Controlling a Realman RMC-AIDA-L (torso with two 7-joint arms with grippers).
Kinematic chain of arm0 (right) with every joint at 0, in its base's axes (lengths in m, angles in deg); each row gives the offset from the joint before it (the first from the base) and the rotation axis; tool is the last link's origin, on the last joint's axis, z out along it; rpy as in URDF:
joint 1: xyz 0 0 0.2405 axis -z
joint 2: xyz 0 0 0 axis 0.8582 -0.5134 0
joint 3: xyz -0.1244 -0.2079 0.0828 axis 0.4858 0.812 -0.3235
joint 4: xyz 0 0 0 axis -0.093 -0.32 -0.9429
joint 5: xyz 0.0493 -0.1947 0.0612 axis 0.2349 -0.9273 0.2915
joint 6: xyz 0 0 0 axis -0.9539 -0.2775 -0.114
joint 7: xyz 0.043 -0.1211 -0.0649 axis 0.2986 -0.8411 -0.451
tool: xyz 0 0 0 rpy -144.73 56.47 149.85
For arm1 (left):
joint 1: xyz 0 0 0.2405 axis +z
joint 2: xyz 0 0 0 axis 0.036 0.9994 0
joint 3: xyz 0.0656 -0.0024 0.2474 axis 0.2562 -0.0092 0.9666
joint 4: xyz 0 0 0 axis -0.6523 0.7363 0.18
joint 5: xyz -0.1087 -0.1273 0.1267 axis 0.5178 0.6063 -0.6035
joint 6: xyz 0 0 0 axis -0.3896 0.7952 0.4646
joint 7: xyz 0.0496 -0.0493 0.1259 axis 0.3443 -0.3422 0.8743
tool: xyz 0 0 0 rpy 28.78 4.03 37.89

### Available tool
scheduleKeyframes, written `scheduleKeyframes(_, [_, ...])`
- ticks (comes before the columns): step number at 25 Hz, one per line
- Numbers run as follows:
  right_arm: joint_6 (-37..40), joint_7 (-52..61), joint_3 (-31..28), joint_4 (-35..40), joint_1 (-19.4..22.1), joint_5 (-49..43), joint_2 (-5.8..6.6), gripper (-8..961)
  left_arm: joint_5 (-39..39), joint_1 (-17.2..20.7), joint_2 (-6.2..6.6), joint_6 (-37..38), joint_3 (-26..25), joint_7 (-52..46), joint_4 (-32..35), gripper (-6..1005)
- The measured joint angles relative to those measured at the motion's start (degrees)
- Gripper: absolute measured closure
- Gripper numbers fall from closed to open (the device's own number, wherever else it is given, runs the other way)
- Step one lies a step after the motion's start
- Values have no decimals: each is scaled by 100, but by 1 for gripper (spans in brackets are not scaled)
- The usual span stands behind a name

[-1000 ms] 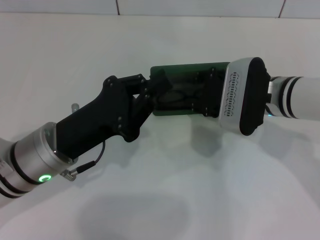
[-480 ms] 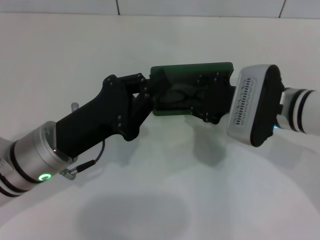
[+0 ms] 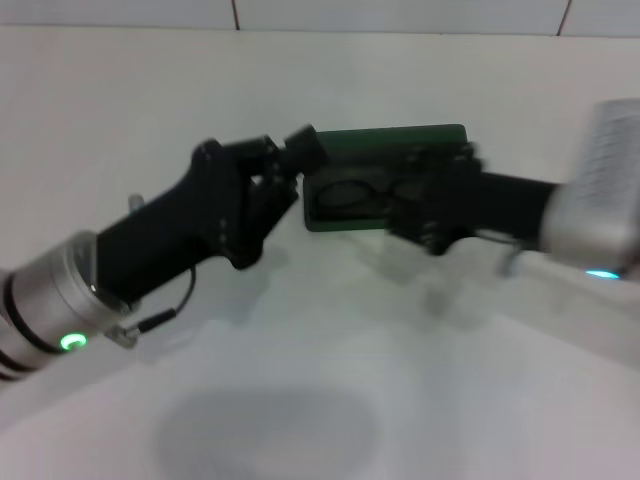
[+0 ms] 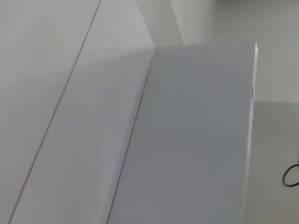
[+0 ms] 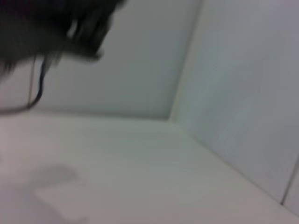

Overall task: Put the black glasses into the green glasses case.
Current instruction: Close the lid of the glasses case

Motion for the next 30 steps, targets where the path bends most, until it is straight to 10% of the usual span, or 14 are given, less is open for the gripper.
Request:
scheduleKeyframes(14, [5339,-540,-4977,-3374,340,365,218,591,-1478,-1876,1644,-2690,-6,-2819,919,931])
scheduleKeyframes(17, [5447,-618,-5039,-3487,390,304,166,619,-2400,-2260,1638,-3530,-16,-3536,1134,931])
scheduleKeyframes(30, [5278,-778,-5027,-3885,259,207,59,773,-4504,-2999,775,-5445,-15,-4386,1213,785])
